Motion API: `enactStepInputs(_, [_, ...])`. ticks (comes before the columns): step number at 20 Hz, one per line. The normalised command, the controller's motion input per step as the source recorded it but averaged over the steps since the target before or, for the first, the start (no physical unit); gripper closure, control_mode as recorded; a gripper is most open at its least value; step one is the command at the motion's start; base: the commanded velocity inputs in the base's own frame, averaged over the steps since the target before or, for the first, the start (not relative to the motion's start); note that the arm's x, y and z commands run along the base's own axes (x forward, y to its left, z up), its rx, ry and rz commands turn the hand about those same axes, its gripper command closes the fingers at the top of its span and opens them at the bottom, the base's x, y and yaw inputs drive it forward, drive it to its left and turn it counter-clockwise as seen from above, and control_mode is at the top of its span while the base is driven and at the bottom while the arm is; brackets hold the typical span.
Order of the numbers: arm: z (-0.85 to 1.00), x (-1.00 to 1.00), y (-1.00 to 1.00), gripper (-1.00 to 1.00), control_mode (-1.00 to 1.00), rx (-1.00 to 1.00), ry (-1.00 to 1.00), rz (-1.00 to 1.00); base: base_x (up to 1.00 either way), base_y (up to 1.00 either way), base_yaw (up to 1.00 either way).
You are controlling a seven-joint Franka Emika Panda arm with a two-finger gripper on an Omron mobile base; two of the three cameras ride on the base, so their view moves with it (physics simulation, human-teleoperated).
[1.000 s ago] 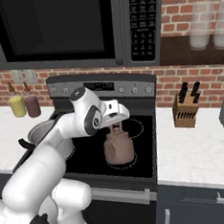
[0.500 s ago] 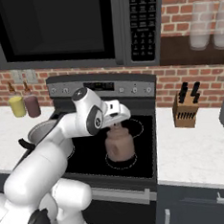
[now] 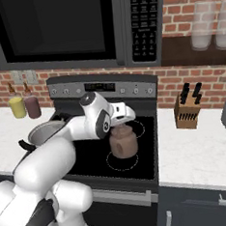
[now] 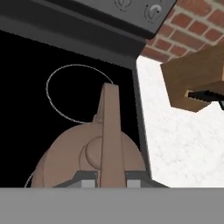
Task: Pick the kettle from the counter and place it on a stove burner. Then turn the burner on.
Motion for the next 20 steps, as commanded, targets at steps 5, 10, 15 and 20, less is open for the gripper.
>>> enactStepInputs(5, [-0.23, 0.14, -0.16, 1.0, -1.0, 0.12, -0.09, 0.0, 0.0, 0.0, 0.0])
enactStepInputs(10, [-0.2, 0.04, -0.08, 1.0, -1.0, 0.11, -0.05, 0.0, 0.0, 0.0, 0.0])
enactStepInputs(15, [-0.24, 0.07, 0.0, 1.0, -1.0, 0.08, -0.05, 0.0, 0.0, 0.0, 0.0])
enactStepInputs(20, [-0.08, 0.07, 0.0, 1.0, -1.0, 0.1, -0.11, 0.0, 0.0, 0.0, 0.0])
